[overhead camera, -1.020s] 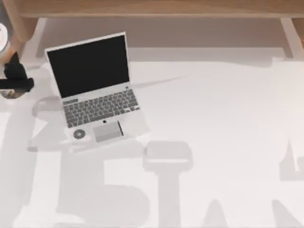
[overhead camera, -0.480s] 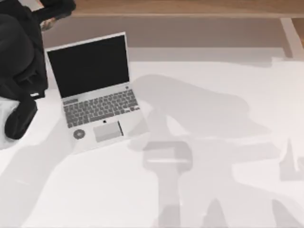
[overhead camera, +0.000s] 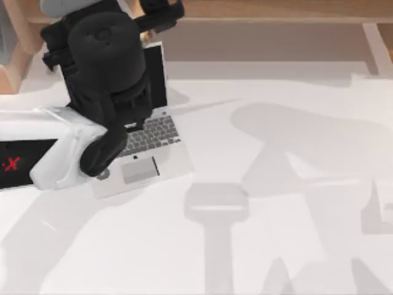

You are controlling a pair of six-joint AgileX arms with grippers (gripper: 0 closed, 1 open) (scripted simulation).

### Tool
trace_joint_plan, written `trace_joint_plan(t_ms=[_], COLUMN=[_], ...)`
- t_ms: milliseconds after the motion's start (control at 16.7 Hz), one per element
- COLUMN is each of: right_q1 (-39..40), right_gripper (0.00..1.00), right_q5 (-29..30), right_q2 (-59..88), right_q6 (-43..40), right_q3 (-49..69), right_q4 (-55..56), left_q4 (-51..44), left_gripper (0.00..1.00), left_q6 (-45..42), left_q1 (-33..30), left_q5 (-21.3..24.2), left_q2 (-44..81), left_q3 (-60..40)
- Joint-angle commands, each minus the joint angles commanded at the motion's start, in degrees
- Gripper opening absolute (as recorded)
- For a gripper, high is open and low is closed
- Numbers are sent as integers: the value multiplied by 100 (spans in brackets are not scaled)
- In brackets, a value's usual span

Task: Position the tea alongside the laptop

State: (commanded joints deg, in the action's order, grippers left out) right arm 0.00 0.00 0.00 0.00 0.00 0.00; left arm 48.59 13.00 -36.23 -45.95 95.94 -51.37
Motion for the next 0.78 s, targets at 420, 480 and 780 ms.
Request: trace_joint_plan(t_ms=[420,480,780], right_q1=[0,0,0], right_gripper=[100,100,100], right_q5=[0,0,0], right_q2=[0,0,0], right_q6=[0,0,0], right_q3=[0,0,0], right_q4=[0,0,0], left_q4=[-1852,-1976,-2089], left_gripper=[0,0,0], left_q6=[495,538,583], left_q1=[-1280,-1408,-1553], left_q5=[-82,-63,-42], left_q2=[1334,1481,1634], left_q3=[-672,-750,-841])
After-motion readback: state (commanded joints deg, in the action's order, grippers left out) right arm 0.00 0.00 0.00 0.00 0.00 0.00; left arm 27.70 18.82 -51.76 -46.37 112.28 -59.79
